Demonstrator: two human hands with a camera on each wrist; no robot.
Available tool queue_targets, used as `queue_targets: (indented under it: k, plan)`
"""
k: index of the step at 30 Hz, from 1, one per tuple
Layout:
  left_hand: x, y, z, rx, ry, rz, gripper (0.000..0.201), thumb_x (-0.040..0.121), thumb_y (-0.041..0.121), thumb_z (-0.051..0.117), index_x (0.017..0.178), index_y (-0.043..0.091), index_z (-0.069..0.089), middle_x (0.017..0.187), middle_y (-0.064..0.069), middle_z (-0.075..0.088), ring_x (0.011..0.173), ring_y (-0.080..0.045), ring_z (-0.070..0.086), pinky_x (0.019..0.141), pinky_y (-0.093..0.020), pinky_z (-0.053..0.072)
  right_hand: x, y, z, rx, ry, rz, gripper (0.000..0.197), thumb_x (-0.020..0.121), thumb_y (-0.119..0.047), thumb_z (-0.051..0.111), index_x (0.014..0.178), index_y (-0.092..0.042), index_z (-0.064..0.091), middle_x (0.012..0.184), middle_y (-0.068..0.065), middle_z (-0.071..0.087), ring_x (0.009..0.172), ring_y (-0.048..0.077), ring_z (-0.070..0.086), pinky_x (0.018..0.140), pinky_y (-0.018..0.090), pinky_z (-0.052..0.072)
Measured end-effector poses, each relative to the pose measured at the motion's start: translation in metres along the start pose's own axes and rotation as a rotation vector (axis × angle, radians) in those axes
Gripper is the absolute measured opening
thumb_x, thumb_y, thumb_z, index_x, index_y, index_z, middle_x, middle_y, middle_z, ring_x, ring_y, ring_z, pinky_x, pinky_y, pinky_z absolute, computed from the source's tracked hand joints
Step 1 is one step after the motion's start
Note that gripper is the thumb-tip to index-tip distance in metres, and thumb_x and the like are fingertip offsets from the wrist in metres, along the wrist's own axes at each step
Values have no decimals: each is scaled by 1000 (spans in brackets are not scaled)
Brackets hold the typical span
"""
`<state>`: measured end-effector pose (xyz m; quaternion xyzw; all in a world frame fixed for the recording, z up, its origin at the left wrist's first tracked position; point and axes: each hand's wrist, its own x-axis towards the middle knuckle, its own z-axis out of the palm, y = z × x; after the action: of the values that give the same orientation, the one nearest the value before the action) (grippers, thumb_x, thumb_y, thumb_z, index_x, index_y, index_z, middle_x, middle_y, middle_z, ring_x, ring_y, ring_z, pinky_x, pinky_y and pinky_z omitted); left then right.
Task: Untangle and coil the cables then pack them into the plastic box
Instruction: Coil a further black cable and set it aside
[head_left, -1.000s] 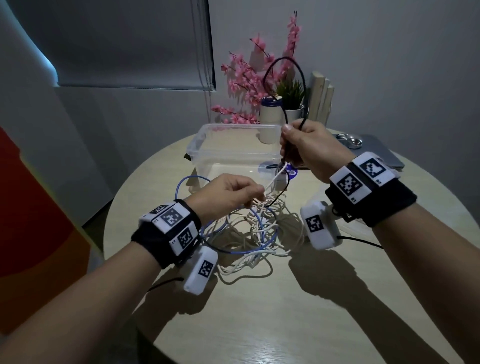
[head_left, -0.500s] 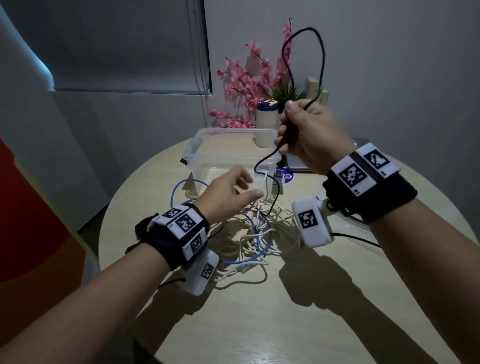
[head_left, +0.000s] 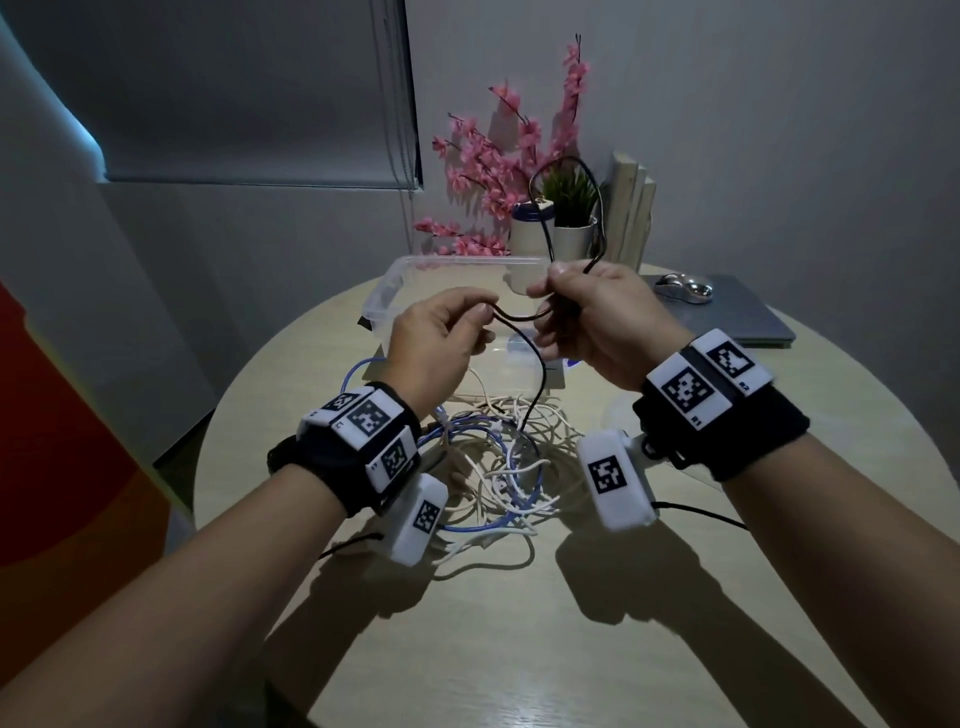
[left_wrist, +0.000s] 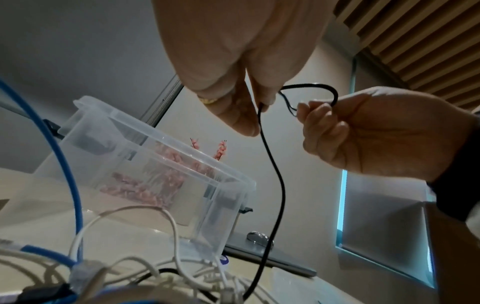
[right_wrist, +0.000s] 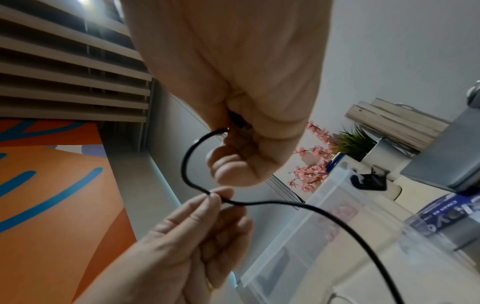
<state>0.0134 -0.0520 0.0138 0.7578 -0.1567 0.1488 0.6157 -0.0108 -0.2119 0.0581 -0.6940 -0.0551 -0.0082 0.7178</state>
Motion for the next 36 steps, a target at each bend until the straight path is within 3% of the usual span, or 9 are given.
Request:
queue_targets:
  k: [5,8,12,16,19,26,29,32,36]
  plan:
    - [8,19,-6,-279,31,-32,19,98,4,46,85,13,57,82,-6,63,67,-11,63,66,-21,56,7,17,-3,-70,73,49,34,102,-29,37,89,-9,61,76,5,59,58,18,52,53,27,35]
    - [12,28,-10,-401,65,-66,15,99,8,45,86,9,52,86,-9,64,65,-9,65,64,-18,57,4,29,0,-155,-31,118,29,102,-25,38,99,-6,60,91,8,64,57,18,55,52,27,34]
    - [17,34,-15,-557,145,-116,17,100,9,43,84,9,50,84,-12,66,64,-10,69,60,-18,56,-1,38,5,-212,-209,151,26,102,-19,38,103,-7,60,89,7,66,59,19,56,53,27,35]
    - [22,38,-20,-655,217,-133,18,101,10,42,83,10,46,81,-12,67,64,-13,69,58,-18,56,-1,45,6,-362,-250,102,29,103,-17,35,87,-8,57,82,4,63,64,19,57,55,27,38]
    - [22,35,-22,-627,253,-178,18,102,10,41,85,10,44,82,-13,66,62,-11,70,56,-17,55,2,43,2,-257,-207,118,30,103,-16,32,82,-12,52,84,5,64,66,22,59,55,29,38]
    - [21,30,-26,-778,325,-248,14,103,9,37,88,9,39,89,-20,65,71,-17,72,63,-21,57,-1,57,5,-500,-335,196,30,100,-19,43,129,-15,53,121,3,59,76,20,66,61,26,50]
    - [22,37,-26,-823,336,-239,14,102,7,36,89,10,37,90,-23,65,73,-19,72,66,-23,58,-1,64,11,-641,-399,138,25,100,-22,45,118,-16,61,105,-3,64,73,12,62,61,21,46]
    - [25,35,-31,-822,382,-247,13,103,7,35,91,10,37,93,-23,65,75,-20,72,68,-24,58,4,58,6,-783,-302,24,24,99,-23,45,98,-15,68,77,-7,57,64,6,48,60,22,37]
    - [22,21,-38,-726,410,-317,11,102,6,36,92,12,37,107,-27,63,89,-25,72,73,-26,59,12,49,-9,-611,-94,-2,28,100,-26,42,84,-20,64,75,8,48,67,23,44,64,34,42]
